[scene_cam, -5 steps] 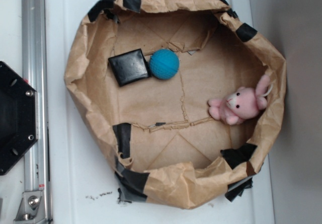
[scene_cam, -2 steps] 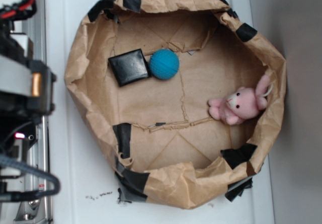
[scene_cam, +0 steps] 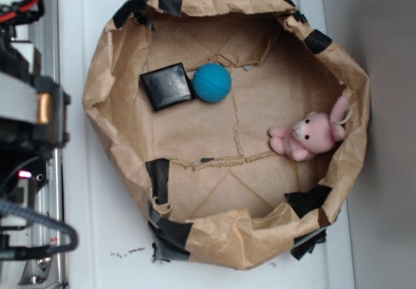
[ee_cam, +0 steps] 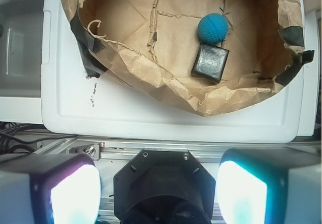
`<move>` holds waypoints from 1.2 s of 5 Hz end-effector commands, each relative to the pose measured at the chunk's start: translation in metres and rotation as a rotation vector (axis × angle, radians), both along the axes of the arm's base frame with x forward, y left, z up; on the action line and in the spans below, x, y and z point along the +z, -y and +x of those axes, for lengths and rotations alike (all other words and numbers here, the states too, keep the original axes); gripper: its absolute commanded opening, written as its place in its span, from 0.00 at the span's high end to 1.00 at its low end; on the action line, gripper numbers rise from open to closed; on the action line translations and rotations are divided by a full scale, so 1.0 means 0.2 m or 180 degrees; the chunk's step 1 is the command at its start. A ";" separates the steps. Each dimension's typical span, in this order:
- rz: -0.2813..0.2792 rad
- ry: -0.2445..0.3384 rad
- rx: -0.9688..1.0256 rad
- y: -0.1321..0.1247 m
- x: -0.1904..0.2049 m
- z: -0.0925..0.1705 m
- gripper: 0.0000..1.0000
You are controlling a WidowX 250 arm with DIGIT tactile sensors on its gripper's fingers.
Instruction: Grab the black box.
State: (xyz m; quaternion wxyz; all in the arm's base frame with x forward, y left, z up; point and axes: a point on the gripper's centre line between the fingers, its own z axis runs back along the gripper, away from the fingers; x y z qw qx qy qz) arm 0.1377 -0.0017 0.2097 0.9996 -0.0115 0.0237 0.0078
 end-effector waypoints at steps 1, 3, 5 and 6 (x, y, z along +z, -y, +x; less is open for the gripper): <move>-0.0098 0.0270 0.0803 -0.18 -0.18 0.33 0.00; 0.0262 -0.0061 0.1026 -0.22 -0.56 0.42 0.00; 0.0578 -0.0255 0.1226 -0.37 -0.80 0.44 0.00; 0.0527 -0.0168 0.1070 -0.42 -0.81 0.41 0.00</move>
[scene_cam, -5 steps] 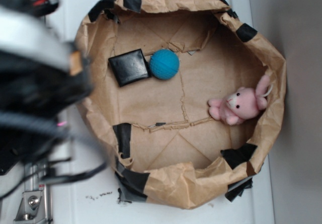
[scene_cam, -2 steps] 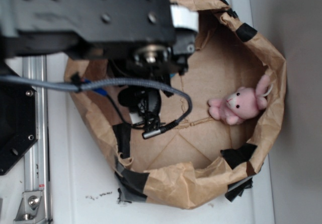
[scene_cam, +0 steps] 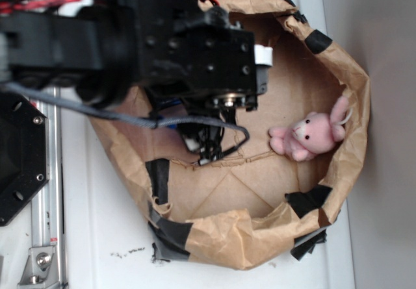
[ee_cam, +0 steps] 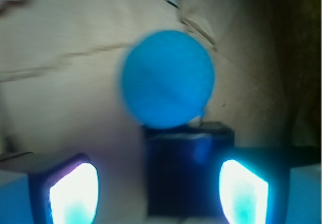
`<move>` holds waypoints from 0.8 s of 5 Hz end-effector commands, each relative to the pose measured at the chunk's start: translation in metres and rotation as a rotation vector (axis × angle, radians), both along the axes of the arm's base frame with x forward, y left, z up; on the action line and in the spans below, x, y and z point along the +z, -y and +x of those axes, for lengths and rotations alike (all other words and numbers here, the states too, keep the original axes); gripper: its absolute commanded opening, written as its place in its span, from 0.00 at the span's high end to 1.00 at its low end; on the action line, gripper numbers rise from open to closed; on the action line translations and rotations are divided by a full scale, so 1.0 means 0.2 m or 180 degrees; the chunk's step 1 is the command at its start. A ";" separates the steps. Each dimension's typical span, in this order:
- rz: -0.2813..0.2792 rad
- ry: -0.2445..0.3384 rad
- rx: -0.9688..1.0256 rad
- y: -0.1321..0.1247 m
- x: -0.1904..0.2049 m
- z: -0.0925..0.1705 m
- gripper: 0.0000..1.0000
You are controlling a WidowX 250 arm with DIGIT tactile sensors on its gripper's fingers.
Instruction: Grab the black box.
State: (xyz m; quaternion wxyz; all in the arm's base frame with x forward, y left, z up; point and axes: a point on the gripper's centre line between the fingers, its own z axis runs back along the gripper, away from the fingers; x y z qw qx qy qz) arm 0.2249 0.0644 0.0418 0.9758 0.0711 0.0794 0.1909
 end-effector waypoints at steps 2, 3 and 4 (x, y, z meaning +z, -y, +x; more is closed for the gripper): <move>-0.0024 0.0001 -0.0278 -0.12 -0.07 -0.05 0.00; -0.0035 0.0012 -0.0277 -0.10 -0.06 -0.04 0.00; -0.0024 -0.0040 -0.0248 -0.12 -0.08 -0.02 0.00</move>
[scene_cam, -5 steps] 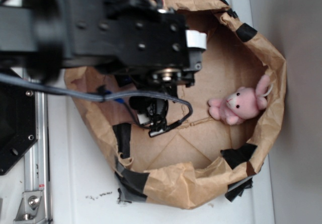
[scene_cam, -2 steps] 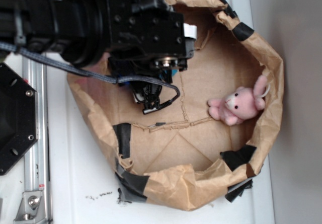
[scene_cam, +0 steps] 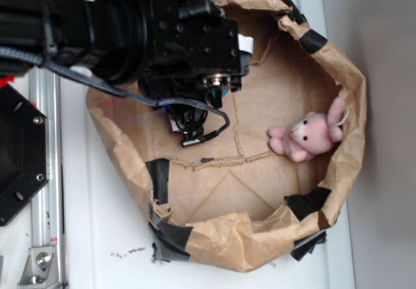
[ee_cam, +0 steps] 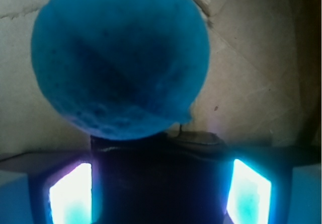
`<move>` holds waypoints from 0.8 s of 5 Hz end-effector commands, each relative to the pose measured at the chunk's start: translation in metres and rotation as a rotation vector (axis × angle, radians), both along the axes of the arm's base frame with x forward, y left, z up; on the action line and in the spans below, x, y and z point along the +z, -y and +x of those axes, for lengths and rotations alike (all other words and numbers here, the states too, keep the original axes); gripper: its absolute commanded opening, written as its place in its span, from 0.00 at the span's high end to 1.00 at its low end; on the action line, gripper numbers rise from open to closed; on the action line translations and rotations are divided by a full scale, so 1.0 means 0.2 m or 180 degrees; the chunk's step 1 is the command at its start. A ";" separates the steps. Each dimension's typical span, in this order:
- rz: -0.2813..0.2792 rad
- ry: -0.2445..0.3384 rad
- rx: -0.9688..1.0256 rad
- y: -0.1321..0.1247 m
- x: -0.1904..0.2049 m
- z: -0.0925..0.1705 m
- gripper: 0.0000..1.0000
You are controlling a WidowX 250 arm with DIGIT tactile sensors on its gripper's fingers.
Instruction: Grab the black box.
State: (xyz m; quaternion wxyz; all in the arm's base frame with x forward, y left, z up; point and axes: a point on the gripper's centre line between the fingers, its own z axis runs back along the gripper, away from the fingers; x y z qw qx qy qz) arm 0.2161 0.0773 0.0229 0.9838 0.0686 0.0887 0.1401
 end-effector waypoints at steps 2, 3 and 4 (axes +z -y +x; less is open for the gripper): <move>-0.0181 -0.0200 0.0133 0.03 -0.11 -0.05 1.00; -0.0175 -0.0090 0.0008 0.06 0.00 -0.09 1.00; -0.0326 0.0026 -0.0114 0.09 0.22 -0.06 1.00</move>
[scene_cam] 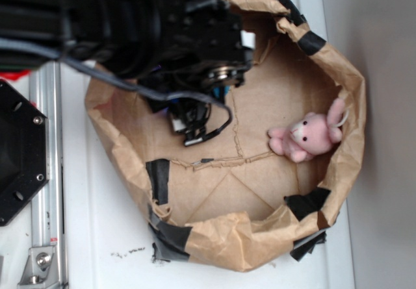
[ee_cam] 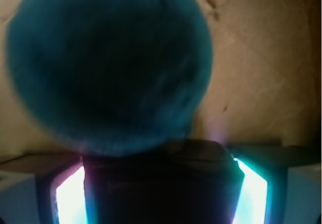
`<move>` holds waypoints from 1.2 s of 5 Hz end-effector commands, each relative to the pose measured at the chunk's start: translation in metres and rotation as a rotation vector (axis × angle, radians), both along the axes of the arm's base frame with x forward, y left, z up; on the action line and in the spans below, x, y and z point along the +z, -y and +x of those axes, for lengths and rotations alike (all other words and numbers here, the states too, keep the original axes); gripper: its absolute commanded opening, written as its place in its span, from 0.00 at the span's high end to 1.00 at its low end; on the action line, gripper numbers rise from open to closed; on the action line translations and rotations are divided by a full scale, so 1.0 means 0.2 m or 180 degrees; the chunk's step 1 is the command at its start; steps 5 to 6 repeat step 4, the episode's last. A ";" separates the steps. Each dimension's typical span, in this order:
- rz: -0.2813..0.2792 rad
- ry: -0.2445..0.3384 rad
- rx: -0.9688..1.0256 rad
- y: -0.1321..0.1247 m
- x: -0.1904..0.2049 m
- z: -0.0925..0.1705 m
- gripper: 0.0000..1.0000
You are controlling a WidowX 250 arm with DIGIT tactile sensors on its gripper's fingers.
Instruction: Grab the black box.
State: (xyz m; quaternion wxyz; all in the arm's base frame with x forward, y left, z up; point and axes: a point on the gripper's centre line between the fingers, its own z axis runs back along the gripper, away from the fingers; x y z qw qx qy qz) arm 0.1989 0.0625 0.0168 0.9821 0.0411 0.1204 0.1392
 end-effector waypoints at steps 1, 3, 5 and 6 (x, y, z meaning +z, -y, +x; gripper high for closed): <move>-0.0109 0.0241 0.0004 0.09 0.50 0.11 1.00; 0.0255 0.0627 -0.0291 0.26 0.84 0.24 1.00; 0.0039 0.0807 -0.0405 0.21 0.88 0.15 1.00; 0.0039 0.0807 -0.0405 0.21 0.88 0.15 1.00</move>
